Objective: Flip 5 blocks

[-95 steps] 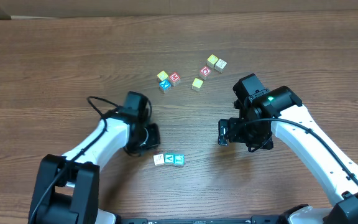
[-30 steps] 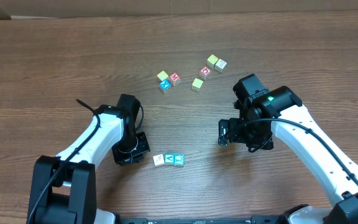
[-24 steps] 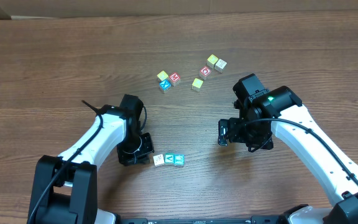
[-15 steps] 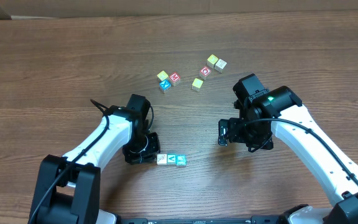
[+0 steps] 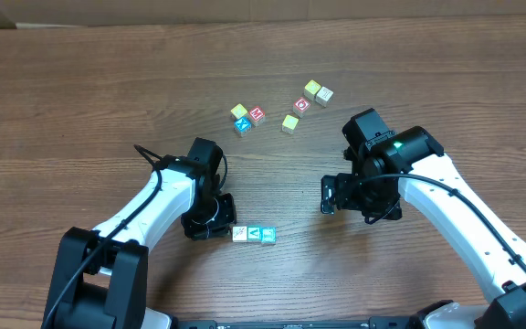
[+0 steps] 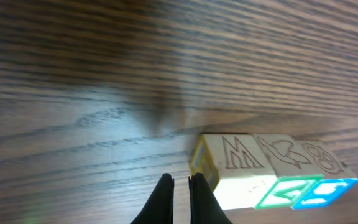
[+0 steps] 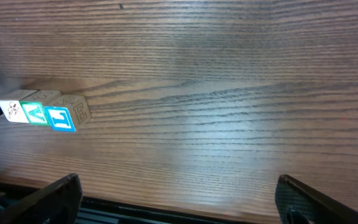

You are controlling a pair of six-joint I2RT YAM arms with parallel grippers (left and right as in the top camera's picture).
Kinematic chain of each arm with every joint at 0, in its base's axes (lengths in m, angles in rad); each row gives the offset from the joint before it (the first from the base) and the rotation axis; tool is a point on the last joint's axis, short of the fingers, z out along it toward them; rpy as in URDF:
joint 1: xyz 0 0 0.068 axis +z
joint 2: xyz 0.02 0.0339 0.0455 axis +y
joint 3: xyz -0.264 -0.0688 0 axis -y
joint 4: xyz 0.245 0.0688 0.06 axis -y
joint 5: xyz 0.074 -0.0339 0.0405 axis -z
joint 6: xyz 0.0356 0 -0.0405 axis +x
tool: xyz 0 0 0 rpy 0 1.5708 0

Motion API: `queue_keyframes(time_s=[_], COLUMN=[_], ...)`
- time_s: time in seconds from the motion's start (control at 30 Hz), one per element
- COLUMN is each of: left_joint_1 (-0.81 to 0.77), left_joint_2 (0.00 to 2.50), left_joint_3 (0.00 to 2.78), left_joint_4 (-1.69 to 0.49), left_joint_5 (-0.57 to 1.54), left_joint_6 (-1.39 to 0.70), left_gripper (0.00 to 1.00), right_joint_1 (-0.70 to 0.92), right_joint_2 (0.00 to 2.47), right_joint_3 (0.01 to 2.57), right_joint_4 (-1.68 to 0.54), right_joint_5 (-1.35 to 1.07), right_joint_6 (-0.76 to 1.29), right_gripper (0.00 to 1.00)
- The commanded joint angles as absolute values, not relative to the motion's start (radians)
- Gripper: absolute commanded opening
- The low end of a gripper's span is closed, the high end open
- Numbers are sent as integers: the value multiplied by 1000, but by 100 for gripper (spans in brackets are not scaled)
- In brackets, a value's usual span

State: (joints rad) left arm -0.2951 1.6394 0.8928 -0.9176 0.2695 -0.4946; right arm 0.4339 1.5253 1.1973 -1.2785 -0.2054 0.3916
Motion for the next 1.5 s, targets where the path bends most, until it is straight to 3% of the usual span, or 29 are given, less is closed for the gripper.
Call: queue_keyframes(time_s=[0.0, 0.23, 0.33, 0.67, 0.9, 1.13, 1.47], left_joint_1=[-302, -302, -302, -302, -302, -302, -302], left_joint_2=[1648, 1648, 1648, 1648, 1648, 1648, 1648], left_joint_3=[912, 912, 912, 912, 912, 912, 912], left_joint_4=[-920, -935, -958, -959, -960, -965, -964], left_joint_5=[183, 122, 100, 101, 105, 105, 131], left_joint_6=[-509, -524, -524, -516, -516, -506, -501], left_gripper=[4, 4, 4, 4, 4, 4, 5], right_joint_1=[440, 440, 440, 464, 635, 781, 837], right_joint_2=[1521, 1521, 1521, 1521, 1521, 1521, 1529], right_joint_3=[1195, 1124, 1060, 885, 870, 870, 870], right_joint_4=[-1270, -1194, -1135, -931, -828, -761, -656], right_joint_5=[-202, -203, -221, -241, -289, -131, -131], right_joint_6=[386, 398, 417, 441, 452, 670, 651], right_gripper=[94, 38, 22, 10, 4, 4, 4])
